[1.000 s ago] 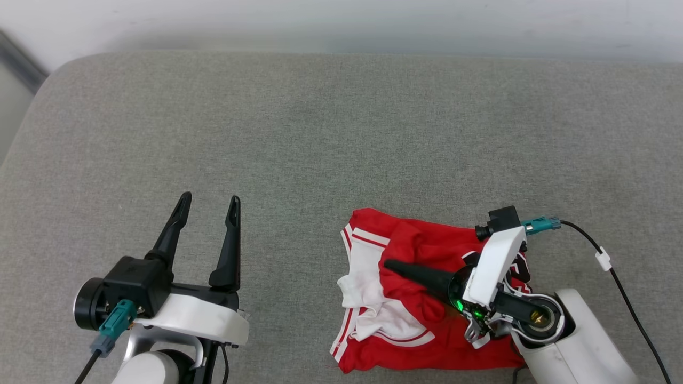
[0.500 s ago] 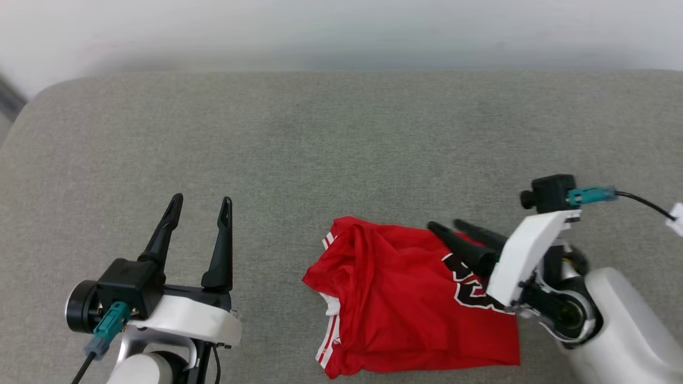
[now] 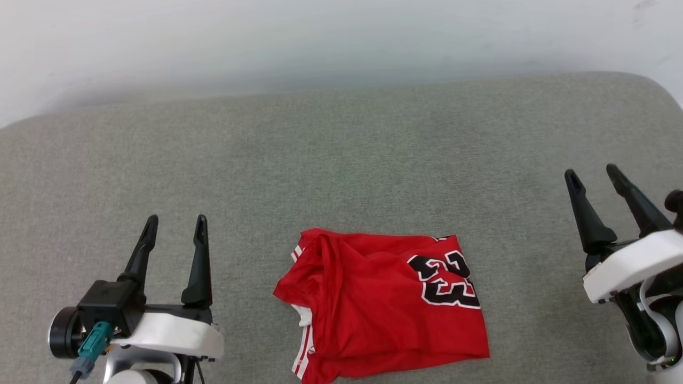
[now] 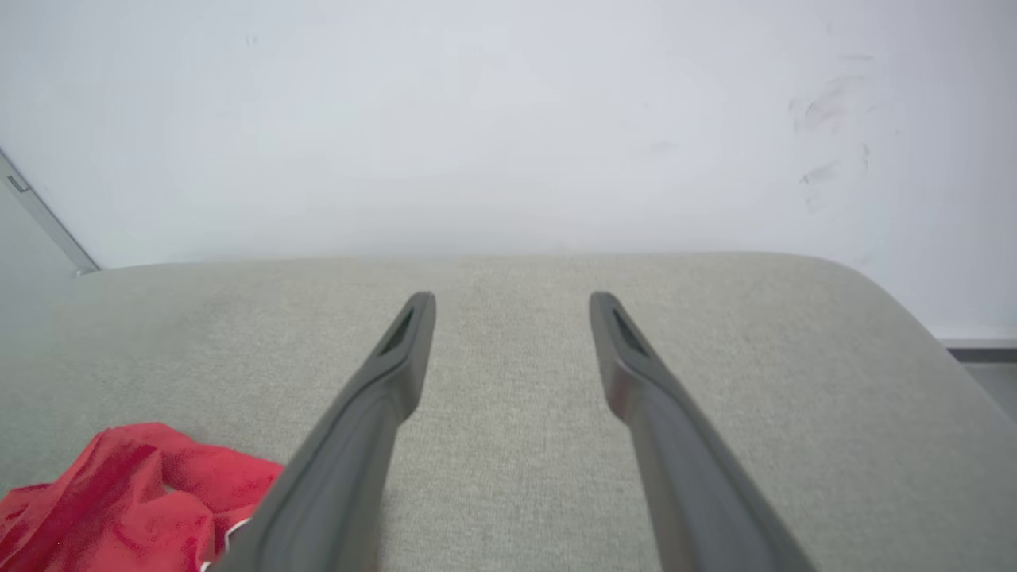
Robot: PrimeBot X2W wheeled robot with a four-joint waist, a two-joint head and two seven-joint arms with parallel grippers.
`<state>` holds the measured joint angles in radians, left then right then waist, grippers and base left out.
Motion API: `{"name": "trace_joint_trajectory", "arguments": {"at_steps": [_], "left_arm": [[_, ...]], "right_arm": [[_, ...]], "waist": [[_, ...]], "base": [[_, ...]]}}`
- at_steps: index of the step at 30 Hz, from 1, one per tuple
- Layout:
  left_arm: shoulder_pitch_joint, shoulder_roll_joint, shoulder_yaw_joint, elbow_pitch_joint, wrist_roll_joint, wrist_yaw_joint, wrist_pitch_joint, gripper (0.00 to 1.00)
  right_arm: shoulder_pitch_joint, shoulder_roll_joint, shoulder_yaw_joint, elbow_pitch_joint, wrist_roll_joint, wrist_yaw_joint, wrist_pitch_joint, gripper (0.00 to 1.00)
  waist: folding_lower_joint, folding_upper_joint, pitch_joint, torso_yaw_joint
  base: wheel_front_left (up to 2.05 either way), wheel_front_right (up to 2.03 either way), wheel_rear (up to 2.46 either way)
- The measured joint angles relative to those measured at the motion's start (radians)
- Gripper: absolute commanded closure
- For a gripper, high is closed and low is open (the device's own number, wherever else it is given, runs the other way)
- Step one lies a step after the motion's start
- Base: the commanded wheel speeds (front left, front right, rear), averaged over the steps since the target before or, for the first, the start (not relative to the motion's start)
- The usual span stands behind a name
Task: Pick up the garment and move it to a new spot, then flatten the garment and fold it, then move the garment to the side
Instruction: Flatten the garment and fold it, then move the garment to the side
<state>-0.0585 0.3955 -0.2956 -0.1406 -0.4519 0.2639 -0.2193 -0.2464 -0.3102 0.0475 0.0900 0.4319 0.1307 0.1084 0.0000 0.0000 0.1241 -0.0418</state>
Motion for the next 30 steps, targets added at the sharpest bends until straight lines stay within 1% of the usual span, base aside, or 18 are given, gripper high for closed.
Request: {"name": "trace_joint_trajectory", "arguments": {"at_steps": [3,8,17,22,28,30], "left_arm": [[0.015,0.004,0.005,0.011,0.005,0.001,-0.010,0.00],[0.037,0.012,0.007,0.040,0.040,0.011,-0.026,0.00],[0.122,-0.022,0.016,0.071,0.035,0.009,-0.039,0.00],[0.151,-0.032,0.029,0.062,0.042,0.008,-0.041,0.00],[0.148,-0.047,0.046,0.043,0.062,-0.006,-0.041,0.00],[0.142,-0.058,0.058,0.035,0.071,-0.014,-0.041,0.00]], "right_arm": [[0.034,0.032,-0.025,-0.078,-0.052,0.000,-0.071,0.00],[0.108,0.069,-0.040,-0.169,-0.101,0.000,-0.108,0.00],[0.264,0.128,-0.031,-0.232,-0.125,0.000,-0.069,0.00],[0.287,0.140,-0.037,-0.249,-0.128,0.000,-0.062,0.00],[0.288,0.147,-0.054,-0.257,-0.128,0.000,-0.046,0.00],[0.288,0.160,-0.080,-0.253,-0.084,0.000,-0.016,0.00]], "waist": [[0.0000,0.0000,-0.016,-0.013],[0.0000,0.0000,-0.055,-0.020],[-0.0001,0.0000,-0.126,-0.015],[-0.0001,0.0000,-0.132,-0.005],[-0.0001,0.0000,-0.126,0.008],[-0.0001,0.0000,-0.120,0.016]], "base": [[0.00,0.00,0.00],[0.00,0.00,0.00],[0.00,0.00,0.00],[0.00,0.00,0.00],[0.00,0.00,0.00],[0.00,0.00,0.00]]}}
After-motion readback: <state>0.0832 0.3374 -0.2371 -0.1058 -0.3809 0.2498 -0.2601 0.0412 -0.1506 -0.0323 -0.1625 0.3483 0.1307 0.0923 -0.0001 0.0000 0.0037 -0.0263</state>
